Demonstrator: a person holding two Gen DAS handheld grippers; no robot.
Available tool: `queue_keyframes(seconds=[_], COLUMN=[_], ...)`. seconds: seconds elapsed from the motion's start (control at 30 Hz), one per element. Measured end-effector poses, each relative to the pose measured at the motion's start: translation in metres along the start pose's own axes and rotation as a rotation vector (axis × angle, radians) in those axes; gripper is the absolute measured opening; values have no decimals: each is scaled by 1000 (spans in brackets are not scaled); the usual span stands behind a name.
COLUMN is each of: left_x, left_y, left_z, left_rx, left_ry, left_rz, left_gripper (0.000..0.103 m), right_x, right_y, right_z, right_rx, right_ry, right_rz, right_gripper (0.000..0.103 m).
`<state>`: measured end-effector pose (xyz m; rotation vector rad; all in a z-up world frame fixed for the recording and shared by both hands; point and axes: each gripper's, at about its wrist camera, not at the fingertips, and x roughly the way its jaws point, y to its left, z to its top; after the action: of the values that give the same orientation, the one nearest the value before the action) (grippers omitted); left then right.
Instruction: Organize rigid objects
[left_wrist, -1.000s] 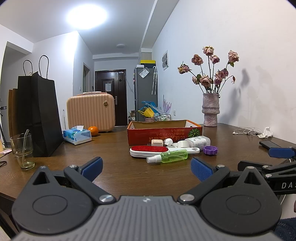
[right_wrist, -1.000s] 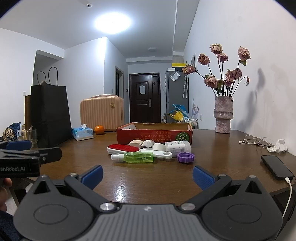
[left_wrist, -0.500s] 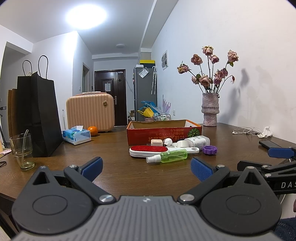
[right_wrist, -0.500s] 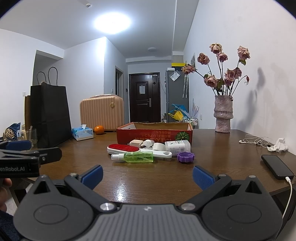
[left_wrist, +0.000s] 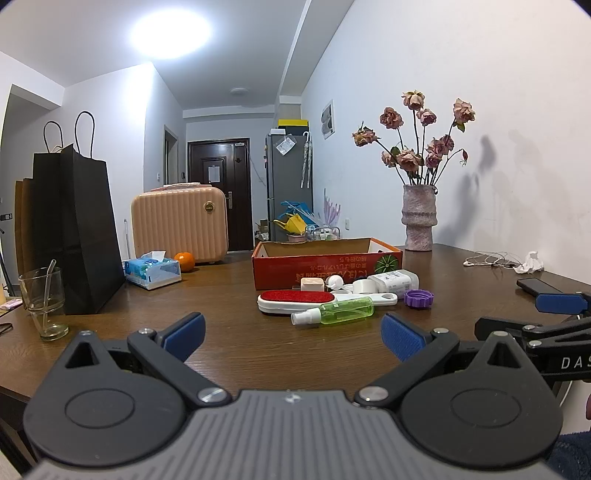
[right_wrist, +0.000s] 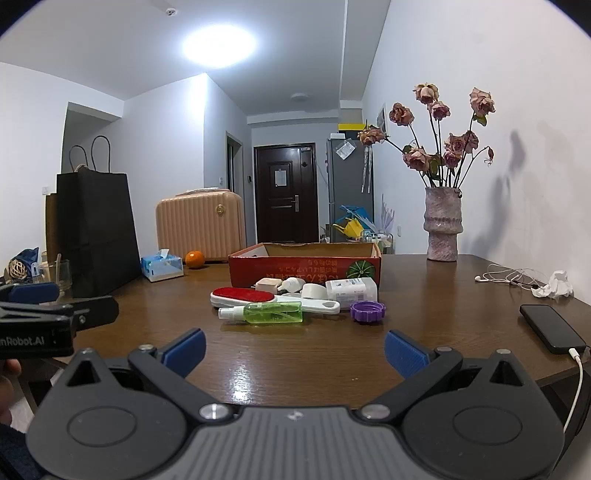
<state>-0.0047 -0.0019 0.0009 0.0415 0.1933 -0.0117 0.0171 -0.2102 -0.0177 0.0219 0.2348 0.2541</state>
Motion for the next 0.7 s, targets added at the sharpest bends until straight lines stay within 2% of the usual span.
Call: queue_keyframes(seconds=[0.5, 0.57, 0.7], left_x=[8, 17, 44], left_y=[-2, -4, -13], left_z=[-1, -3, -5], left_rx=[26, 57, 135], left_ry=[11, -7, -21], left_rz=[-21, -13, 23], left_gripper=[103, 103, 103], right_x=[6, 12, 30], right_y=[-3, -5, -11], right_z=[-5, -8, -12], right_rx=[24, 42, 71], right_ry=[15, 39, 84], right_rz=[16, 35, 20], right_gripper=[103, 103, 103])
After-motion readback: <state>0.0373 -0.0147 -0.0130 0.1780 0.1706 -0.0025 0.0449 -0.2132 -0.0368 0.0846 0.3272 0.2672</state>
